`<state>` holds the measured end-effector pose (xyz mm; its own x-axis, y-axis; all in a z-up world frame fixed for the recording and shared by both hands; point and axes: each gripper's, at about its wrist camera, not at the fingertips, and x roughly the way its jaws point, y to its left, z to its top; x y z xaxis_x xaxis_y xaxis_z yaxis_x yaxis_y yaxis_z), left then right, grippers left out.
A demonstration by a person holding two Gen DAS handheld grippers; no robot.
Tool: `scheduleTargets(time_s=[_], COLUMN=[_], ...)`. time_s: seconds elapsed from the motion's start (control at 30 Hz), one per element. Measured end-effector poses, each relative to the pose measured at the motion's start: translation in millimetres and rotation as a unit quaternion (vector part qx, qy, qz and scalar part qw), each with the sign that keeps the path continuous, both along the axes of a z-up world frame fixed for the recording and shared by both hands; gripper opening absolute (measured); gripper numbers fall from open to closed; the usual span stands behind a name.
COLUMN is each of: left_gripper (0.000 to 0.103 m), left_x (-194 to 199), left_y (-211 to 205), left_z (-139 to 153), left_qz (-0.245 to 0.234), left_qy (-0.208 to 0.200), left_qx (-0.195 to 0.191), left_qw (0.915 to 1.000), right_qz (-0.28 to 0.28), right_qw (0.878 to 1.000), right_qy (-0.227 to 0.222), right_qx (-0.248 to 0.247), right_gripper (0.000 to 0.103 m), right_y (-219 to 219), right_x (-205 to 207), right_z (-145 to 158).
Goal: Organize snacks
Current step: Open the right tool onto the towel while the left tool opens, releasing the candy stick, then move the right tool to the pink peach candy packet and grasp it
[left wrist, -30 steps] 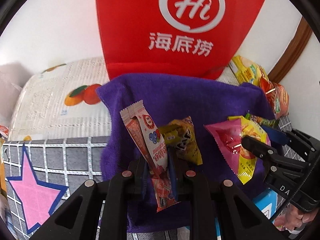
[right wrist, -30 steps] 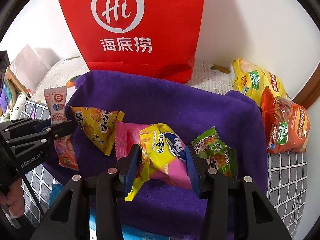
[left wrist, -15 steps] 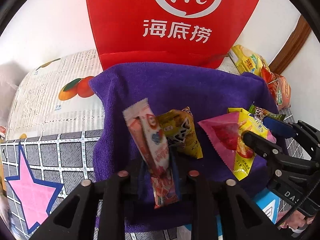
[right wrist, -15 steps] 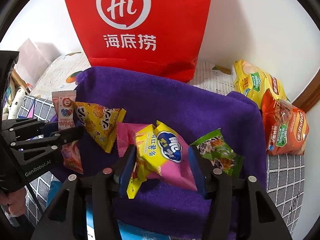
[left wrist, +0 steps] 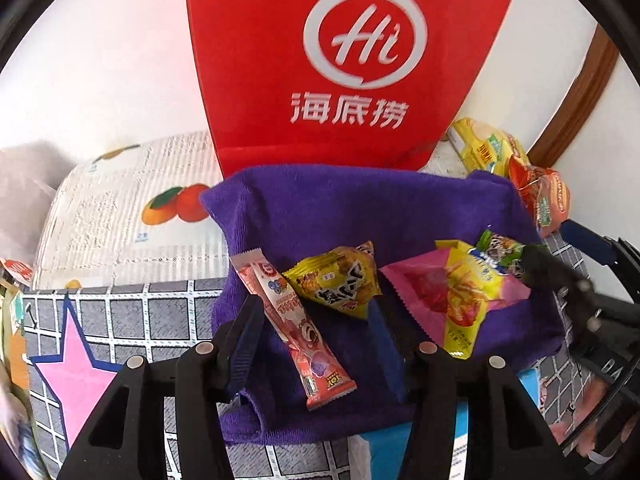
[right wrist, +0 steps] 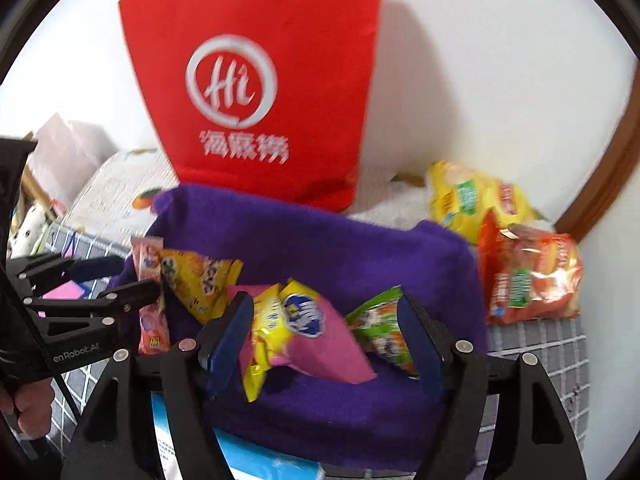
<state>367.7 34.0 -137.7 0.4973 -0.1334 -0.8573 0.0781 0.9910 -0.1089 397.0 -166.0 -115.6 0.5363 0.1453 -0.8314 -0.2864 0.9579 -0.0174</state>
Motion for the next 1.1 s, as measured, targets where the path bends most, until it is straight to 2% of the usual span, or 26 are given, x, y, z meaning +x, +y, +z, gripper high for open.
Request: scheduleTargets(time_s=[0.07,0.13,0.27,0.37,0.43,0.57,0.7,0.83,1.1], left_gripper=[0.054,0.057,0.057,0.059,0.063,0.064,0.064,0.065,0.065], left_x=[-3.5,-7.9,-17.5,-25.5,-31.9,-49.8,-69.2,-90.8,-129.0], left_y=[0.2,0.9,-0.5,-4.2,-2.9,-1.9,0.7,6.0,21.7], left_z=[7.9,15.3,31.1,46.4,56.2,65.2,65.9,61.1,56.0], left_qz=[-0.003,-0.003,-0.008,-0.018,-0.013,-0.016,-0.009,-0.007,0.013], left_qy=[-0.011,-0.021,-0.035,-0.051,-0.062,-0.064,-0.062,-0.048,-0.045], left_qx=[-0.002,-0.006,-0.011,-0.005,-0.005,-0.003,0.003,-0.017,-0.013], left_qw=[0.9999,0.9998,0.9993,0.9985,0.998,0.9978,0.998,0.9987,0.9988], right_qz=[-0.021,-0.03,-0.053,-0.065,-0.078,-0.101,-0.102,-0.083,-0.061], right_qw=[1.0,0.999,0.998,0.997,0.997,0.994,0.992,0.991,0.989], right_qy=[-0.012,-0.009,-0.027,-0.023,-0.012,0.023,0.048,0.059,0.083], right_qx=[0.016,0.034,0.024,0.021,0.02,0.019,0.064,0.091,0.108], right_gripper=[0.071,0.063,0.063,0.063,0.062,0.056,0.057,0.06,0.06], right_y=[-10.7,-21.7,-46.8,-64.8,-79.0,-105.6,-120.2,-113.5,-96.7], right_x=[-6.0,-12.8,-40.3,-61.1,-74.7,-101.8,-128.7,-157.1,-179.7], right_z=[11.0,19.7,39.5,42.7,38.4,21.7,6.0,-6.6,-33.9])
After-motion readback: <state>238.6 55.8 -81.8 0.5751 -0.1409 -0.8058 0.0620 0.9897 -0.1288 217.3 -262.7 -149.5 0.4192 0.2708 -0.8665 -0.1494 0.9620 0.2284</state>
